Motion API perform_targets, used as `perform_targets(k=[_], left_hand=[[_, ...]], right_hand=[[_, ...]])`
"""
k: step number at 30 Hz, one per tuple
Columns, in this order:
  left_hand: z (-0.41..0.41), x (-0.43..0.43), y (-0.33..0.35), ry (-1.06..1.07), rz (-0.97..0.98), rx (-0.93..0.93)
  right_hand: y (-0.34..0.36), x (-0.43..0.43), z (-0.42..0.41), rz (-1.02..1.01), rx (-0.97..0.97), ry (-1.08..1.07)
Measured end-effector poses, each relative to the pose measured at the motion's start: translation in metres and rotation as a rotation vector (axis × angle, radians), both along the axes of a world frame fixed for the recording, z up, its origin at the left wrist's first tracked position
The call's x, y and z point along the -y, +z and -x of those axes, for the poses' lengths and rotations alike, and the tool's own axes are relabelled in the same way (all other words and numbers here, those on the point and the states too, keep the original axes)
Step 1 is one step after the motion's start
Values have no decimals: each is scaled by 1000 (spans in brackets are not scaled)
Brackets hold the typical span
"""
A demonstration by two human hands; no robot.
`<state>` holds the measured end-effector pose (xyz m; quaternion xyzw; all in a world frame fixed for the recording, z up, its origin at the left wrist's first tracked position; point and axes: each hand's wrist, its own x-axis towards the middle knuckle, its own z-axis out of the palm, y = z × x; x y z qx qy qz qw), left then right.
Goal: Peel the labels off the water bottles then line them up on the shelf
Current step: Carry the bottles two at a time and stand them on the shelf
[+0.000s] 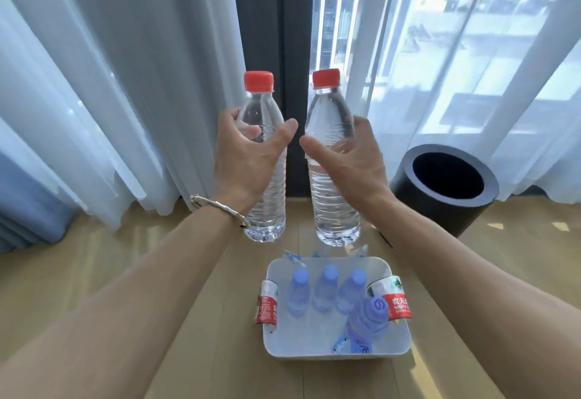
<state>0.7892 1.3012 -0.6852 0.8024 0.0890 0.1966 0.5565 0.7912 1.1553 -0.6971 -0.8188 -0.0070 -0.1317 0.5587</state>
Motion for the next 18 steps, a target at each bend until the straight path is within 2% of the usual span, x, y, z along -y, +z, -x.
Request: perform_targets(k=[6, 13, 18], left_hand=[[-4, -9, 115, 12, -12, 2], [62, -19, 171, -61, 52, -281], [53, -44, 276, -79, -32, -249]], right_hand=[[115, -9, 1, -32, -6, 22], [172, -16, 52, -60, -345, 78], [272, -27, 50, -67, -310, 42]])
